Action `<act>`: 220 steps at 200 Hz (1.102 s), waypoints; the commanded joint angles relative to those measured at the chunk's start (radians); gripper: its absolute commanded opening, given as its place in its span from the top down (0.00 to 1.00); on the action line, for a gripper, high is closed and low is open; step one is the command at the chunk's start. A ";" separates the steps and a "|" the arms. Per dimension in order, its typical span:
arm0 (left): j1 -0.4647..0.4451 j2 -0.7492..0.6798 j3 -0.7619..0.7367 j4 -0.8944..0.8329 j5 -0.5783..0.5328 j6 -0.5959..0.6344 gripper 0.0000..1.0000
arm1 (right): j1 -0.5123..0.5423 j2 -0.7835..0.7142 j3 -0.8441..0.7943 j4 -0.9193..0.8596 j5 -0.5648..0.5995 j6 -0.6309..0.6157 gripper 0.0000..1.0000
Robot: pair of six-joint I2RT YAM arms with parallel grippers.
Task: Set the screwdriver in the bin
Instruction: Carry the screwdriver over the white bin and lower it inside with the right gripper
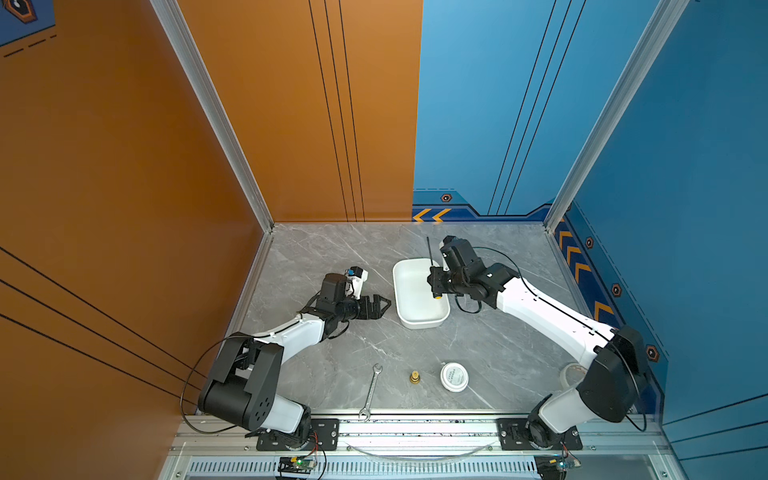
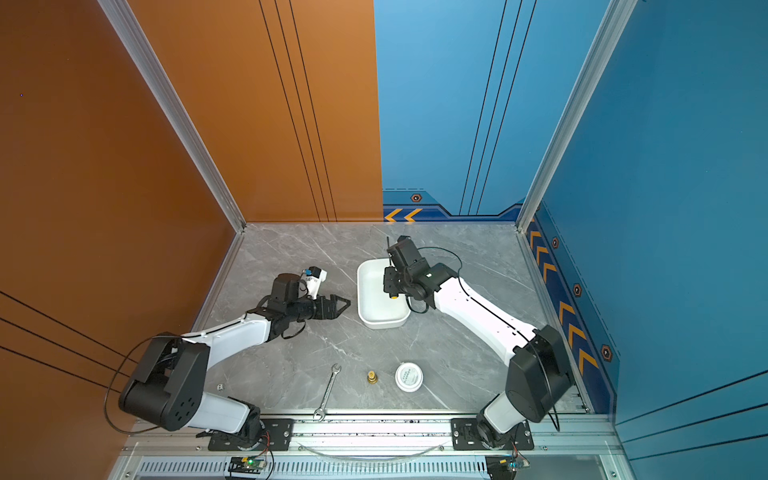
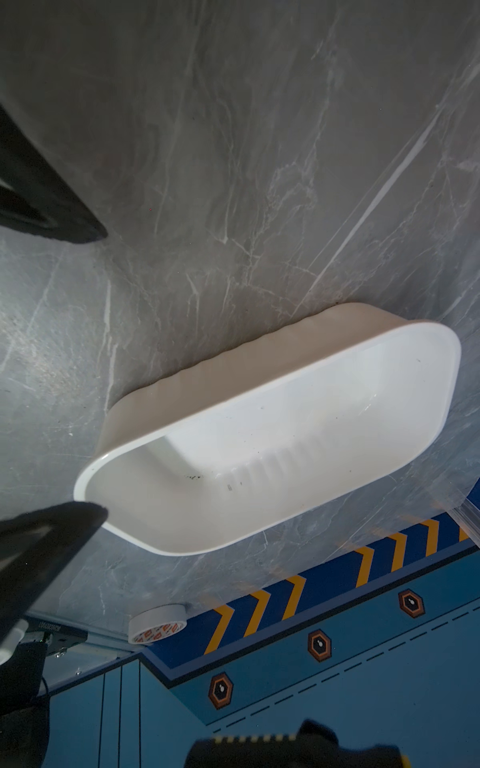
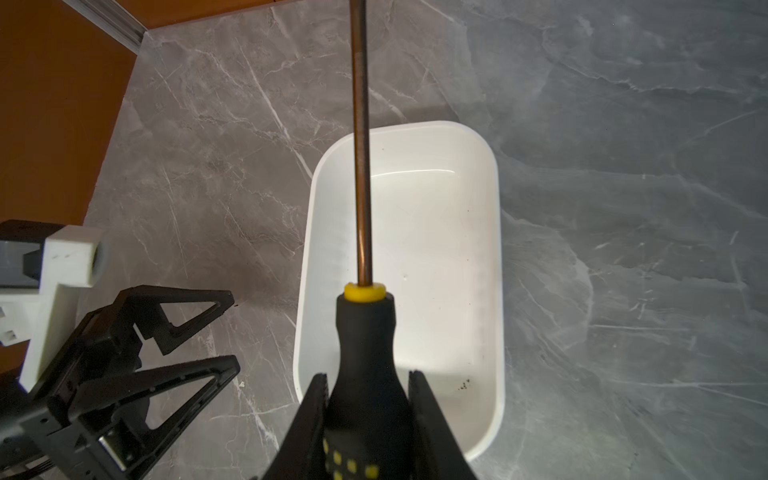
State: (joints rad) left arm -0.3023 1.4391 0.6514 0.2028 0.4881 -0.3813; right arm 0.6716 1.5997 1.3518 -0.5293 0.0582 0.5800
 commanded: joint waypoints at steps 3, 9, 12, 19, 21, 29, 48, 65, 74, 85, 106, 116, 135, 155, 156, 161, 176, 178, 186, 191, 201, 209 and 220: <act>0.001 -0.054 -0.009 -0.058 -0.066 0.044 0.02 | 0.023 0.096 0.060 -0.063 0.104 0.066 1.00; 0.001 -0.062 -0.012 -0.066 -0.074 0.051 0.02 | 0.046 0.121 0.071 -0.063 0.112 0.078 1.00; 0.002 -0.066 -0.013 -0.072 -0.079 0.055 0.02 | 0.056 0.131 0.076 -0.063 0.116 0.083 1.00; 0.004 -0.074 -0.015 -0.086 -0.090 0.065 0.02 | 0.064 0.156 0.087 -0.063 0.123 0.093 1.00; 0.003 -0.077 -0.016 -0.089 -0.092 0.069 0.02 | 0.067 0.163 0.091 -0.063 0.124 0.096 1.00; 0.007 -0.084 -0.017 -0.106 -0.105 0.079 0.02 | 0.075 0.190 0.102 -0.064 0.132 0.106 1.00; 0.013 -0.096 -0.022 -0.133 -0.120 0.098 0.02 | 0.088 0.241 0.118 -0.063 0.152 0.122 1.00; 0.022 -0.102 -0.033 -0.135 -0.122 0.104 0.02 | 0.091 0.280 0.127 -0.063 0.159 0.131 1.00; 0.026 -0.105 -0.036 -0.135 -0.122 0.105 0.02 | 0.091 0.296 0.130 -0.063 0.165 0.136 1.00; 0.030 -0.106 -0.037 -0.135 -0.119 0.105 0.02 | 0.089 0.313 0.130 -0.062 0.169 0.144 1.00; 0.035 -0.109 -0.038 -0.135 -0.117 0.107 0.02 | 0.087 0.349 0.137 -0.061 0.170 0.145 1.00; 0.035 -0.111 -0.037 -0.132 -0.113 0.107 0.02 | 0.085 0.367 0.147 -0.063 0.169 0.142 1.00; 0.036 -0.111 -0.039 -0.132 -0.113 0.108 0.02 | 0.081 0.395 0.154 -0.061 0.172 0.145 1.00; 0.039 -0.108 -0.040 -0.132 -0.113 0.110 0.02 | 0.075 0.421 0.162 -0.061 0.173 0.147 1.00; 0.040 -0.109 -0.041 -0.132 -0.113 0.110 0.02 | 0.075 0.422 0.163 -0.061 0.173 0.148 1.00; 0.040 -0.108 -0.041 -0.132 -0.113 0.110 0.02 | 0.072 0.428 0.164 -0.061 0.175 0.147 1.00; 0.039 -0.106 -0.041 -0.131 -0.113 0.110 0.02 | 0.068 0.443 0.167 -0.061 0.174 0.147 1.00; 0.040 -0.105 -0.041 -0.131 -0.114 0.110 0.02 | 0.067 0.444 0.167 -0.062 0.175 0.146 1.00; 0.040 -0.104 -0.041 -0.131 -0.113 0.110 0.02 | 0.064 0.451 0.169 -0.061 0.175 0.146 1.00; 0.041 -0.104 -0.041 -0.130 -0.113 0.110 0.02 | 0.062 0.455 0.168 -0.061 0.174 0.145 1.00; 0.040 -0.103 -0.041 -0.129 -0.112 0.110 0.02 | 0.059 0.463 0.168 -0.062 0.170 0.144 1.00; 0.042 -0.102 -0.039 -0.129 -0.113 0.110 0.02 | 0.057 0.468 0.170 -0.061 0.165 0.143 1.00; 0.042 -0.101 -0.039 -0.129 -0.113 0.110 0.02 | 0.057 0.468 0.171 -0.061 0.162 0.141 0.97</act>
State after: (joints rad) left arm -0.2680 1.3449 0.6228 0.0849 0.3851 -0.2913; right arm 0.7353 2.0579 1.4891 -0.5690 0.1902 0.7086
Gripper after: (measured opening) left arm 0.978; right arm 0.256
